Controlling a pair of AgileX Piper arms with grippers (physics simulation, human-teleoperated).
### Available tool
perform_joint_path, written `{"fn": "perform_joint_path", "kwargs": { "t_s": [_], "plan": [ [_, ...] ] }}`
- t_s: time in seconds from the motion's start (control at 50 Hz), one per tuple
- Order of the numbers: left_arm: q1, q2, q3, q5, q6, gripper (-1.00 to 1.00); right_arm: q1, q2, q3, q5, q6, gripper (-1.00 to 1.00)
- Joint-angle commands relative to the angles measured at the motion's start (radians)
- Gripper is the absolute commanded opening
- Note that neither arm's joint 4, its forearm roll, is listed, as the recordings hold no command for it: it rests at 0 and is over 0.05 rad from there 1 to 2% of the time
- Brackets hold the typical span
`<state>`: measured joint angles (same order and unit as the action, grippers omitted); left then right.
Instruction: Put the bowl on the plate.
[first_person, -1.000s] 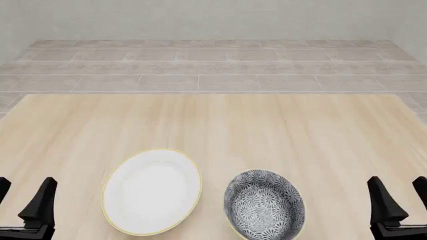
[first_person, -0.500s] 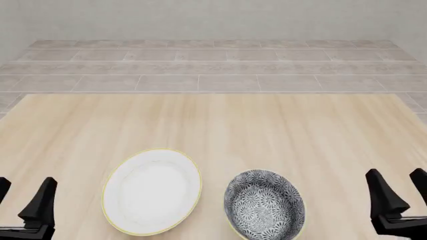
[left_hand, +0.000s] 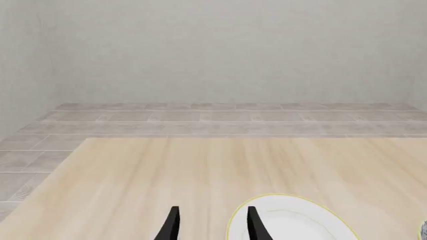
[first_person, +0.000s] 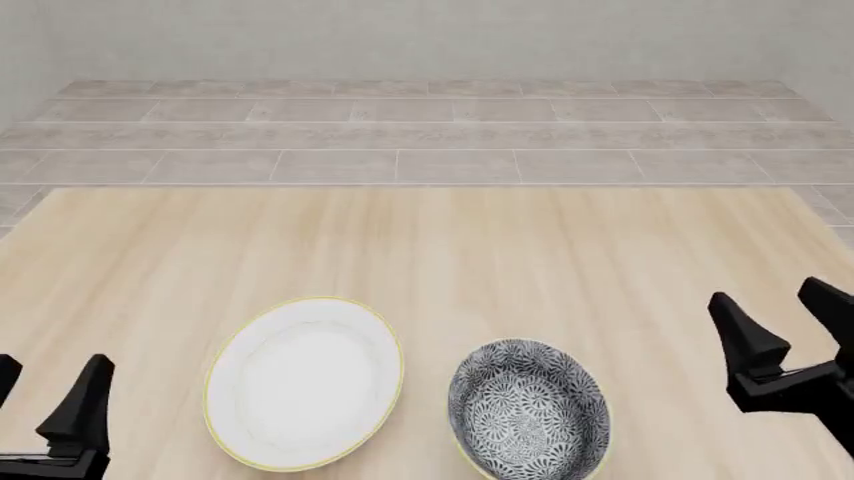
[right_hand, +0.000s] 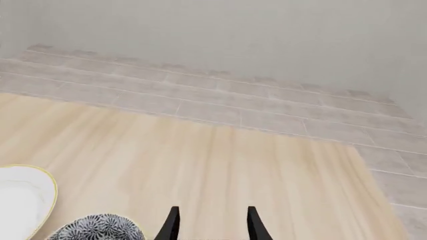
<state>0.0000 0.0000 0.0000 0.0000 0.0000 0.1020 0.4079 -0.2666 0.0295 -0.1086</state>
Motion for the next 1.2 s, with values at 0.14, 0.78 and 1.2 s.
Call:
{"fn": "perform_joint_path", "kwargs": {
  "t_s": [0.14, 0.78, 1.2],
  "plan": [
    [0.000, 0.000, 0.000, 0.000, 0.000, 1.00, 0.063, 0.140, -0.132, 0.073, 0.000, 1.00],
    [0.000, 0.000, 0.000, 0.000, 0.000, 1.00, 0.193, 0.415, -0.249, 0.129, 0.106, 1.00],
    [0.000, 0.000, 0.000, 0.000, 0.000, 1.00, 0.231, 0.519, -0.239, 0.131, 0.171, 1.00]
  ]
}}
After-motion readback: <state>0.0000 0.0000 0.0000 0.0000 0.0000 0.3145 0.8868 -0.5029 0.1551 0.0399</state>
